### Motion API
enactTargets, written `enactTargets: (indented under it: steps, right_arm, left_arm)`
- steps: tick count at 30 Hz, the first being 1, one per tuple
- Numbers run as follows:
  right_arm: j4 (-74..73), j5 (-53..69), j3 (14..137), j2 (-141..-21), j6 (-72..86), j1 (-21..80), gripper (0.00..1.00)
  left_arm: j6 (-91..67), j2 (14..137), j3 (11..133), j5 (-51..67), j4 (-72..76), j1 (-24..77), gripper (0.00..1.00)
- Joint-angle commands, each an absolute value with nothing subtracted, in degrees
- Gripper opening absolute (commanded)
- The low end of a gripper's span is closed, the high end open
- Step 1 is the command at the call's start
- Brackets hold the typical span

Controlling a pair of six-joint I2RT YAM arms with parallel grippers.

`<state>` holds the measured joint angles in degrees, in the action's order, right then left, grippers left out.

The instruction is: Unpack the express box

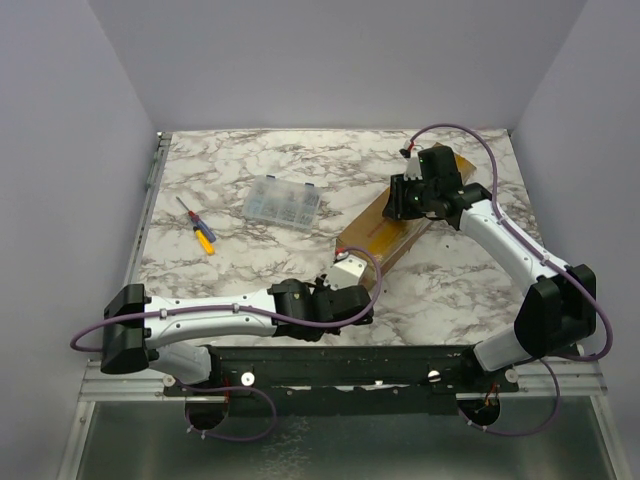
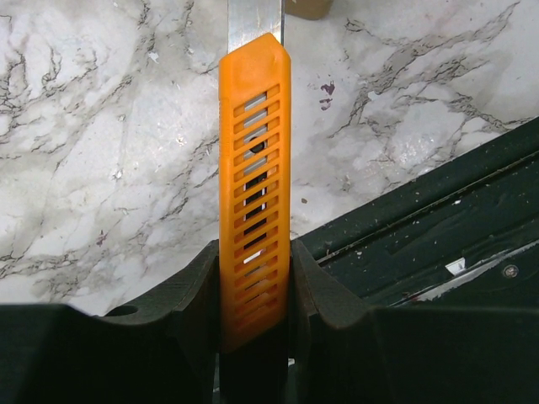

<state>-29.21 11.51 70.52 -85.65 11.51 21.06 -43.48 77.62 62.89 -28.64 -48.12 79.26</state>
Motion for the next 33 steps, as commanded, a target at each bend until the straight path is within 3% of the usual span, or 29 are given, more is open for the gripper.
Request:
enactTargets:
  steps: [1,33]
  right_arm:
    - [-28.91,12.66,69.7,-84.83,10.9,21.68,0.38]
    - [-29.09,12.68,69.44,-85.77,10.53,22.36,0.38]
  left_arm:
    - [-43.65,79.02,64.31,-29.61,-47.91,79.29,0.0]
    - [-41.87,71.89,62.83,-26.41,-49.44,78.15,0.0]
